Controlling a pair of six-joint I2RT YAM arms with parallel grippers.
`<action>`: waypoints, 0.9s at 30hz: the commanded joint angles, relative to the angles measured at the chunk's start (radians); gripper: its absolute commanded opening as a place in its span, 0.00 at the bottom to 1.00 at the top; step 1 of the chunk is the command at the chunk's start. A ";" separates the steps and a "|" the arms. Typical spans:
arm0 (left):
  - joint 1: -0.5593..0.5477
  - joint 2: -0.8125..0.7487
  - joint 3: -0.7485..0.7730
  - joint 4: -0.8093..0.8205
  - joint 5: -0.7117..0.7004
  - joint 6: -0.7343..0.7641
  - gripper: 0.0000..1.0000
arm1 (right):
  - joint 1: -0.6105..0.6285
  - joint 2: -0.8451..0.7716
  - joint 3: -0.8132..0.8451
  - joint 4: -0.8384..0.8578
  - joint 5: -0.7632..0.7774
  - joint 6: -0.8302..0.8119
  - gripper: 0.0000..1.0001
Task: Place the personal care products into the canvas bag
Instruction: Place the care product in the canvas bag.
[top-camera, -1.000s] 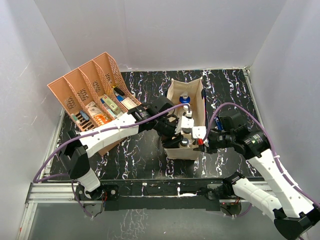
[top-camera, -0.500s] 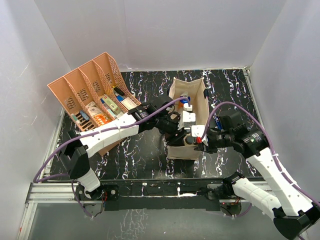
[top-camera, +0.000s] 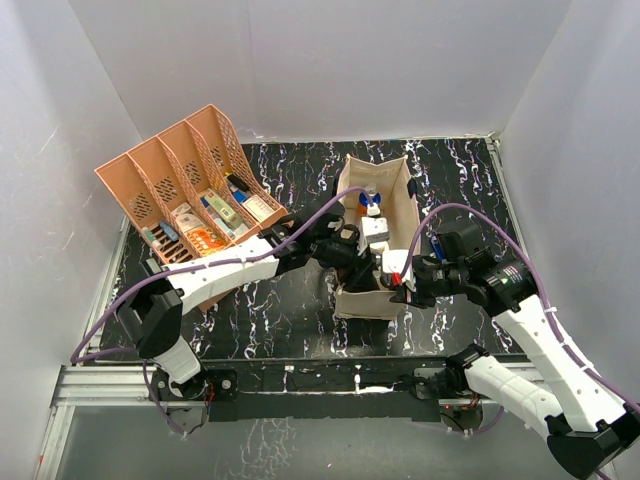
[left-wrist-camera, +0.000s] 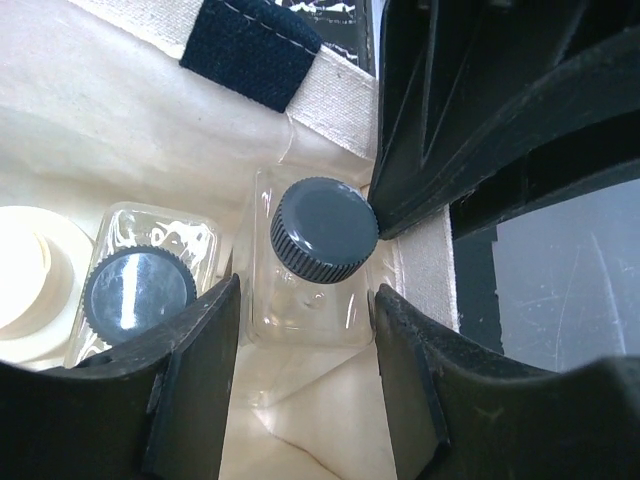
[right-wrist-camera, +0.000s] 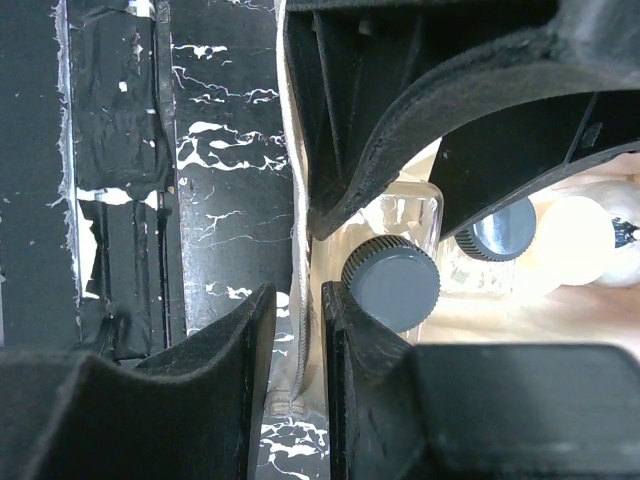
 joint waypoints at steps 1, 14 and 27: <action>-0.009 -0.106 -0.019 0.127 0.161 -0.129 0.00 | -0.003 -0.008 0.021 0.023 0.007 0.016 0.27; 0.003 -0.089 -0.030 0.296 0.195 -0.235 0.00 | -0.004 0.000 0.026 0.028 0.008 0.021 0.27; 0.036 -0.131 -0.159 0.242 0.198 -0.177 0.00 | -0.004 0.004 0.028 0.018 0.013 0.024 0.26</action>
